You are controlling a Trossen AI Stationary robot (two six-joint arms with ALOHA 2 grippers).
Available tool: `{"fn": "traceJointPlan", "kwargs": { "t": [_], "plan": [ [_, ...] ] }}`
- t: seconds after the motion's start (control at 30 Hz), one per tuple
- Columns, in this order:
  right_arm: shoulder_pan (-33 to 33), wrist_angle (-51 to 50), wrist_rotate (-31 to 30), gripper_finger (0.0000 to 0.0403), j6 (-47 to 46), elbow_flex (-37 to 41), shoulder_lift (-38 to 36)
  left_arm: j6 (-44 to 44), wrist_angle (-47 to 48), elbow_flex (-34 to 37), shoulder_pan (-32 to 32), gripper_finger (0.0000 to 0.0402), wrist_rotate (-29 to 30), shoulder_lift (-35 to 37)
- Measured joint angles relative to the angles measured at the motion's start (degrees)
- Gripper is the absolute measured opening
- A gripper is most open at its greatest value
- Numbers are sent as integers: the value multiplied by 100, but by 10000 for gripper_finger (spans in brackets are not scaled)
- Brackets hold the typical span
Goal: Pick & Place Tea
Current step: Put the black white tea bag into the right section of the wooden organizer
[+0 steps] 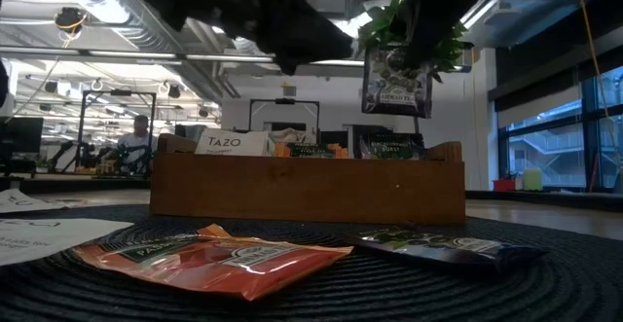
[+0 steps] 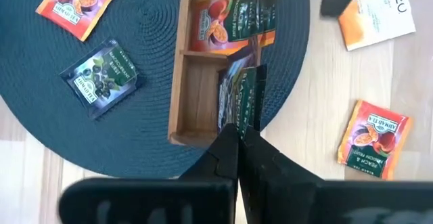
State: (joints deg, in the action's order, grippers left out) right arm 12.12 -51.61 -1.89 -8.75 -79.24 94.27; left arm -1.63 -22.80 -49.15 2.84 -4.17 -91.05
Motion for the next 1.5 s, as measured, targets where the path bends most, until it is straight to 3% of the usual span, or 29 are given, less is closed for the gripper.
{"fn": "traceJointPlan", "kwargs": {
  "t": [0.6, 0.97, 1.5],
  "plan": [
    [55, 126, -4, 6, -216, -2, 829, -13, 471, 2, 42, 103, 10, 213],
    [55, 154, -151, 8, -302, 2, 930, -59, 477, 2, 42, 106, 10, 213],
    [48, -129, -211, 111, -259, 2, 725, -79, 524, 2, 43, 104, 8, 213]
  ]
}}
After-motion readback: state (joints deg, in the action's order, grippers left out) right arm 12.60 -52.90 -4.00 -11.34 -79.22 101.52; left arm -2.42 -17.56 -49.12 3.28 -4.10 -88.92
